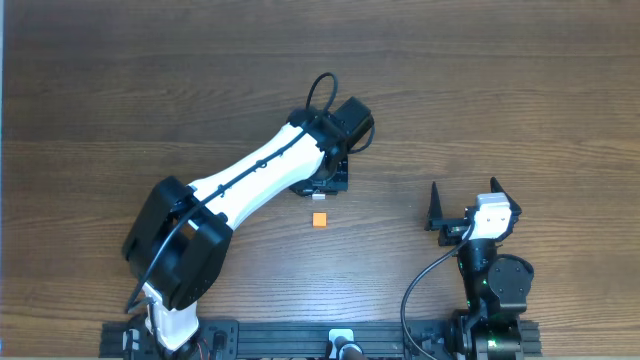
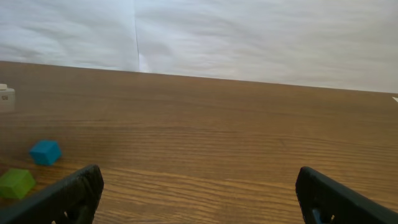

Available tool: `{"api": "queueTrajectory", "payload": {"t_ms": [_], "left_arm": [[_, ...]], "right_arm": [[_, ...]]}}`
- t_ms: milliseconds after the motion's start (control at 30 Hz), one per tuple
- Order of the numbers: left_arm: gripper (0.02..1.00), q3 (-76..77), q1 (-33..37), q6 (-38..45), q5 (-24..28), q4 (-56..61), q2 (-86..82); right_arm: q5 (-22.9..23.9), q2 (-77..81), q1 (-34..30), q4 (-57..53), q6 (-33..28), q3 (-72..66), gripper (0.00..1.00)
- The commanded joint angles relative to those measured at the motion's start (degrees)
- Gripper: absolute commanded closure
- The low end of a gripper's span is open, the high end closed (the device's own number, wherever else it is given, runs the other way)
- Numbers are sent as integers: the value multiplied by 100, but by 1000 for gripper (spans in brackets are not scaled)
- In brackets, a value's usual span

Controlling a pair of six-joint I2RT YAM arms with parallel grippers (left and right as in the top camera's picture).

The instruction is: Stack Cubes

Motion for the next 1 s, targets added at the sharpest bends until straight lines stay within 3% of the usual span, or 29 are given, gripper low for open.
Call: {"api": "queueTrajectory", "payload": {"t_ms": [33, 1000], "left_arm": [[978, 94, 68, -87, 122, -15, 66], [980, 94, 136, -131, 168, 179, 358]], "right_arm": [[-2, -48, -31, -17, -22, -28, 9], [-2, -48, -31, -17, -22, -28, 9]]}}
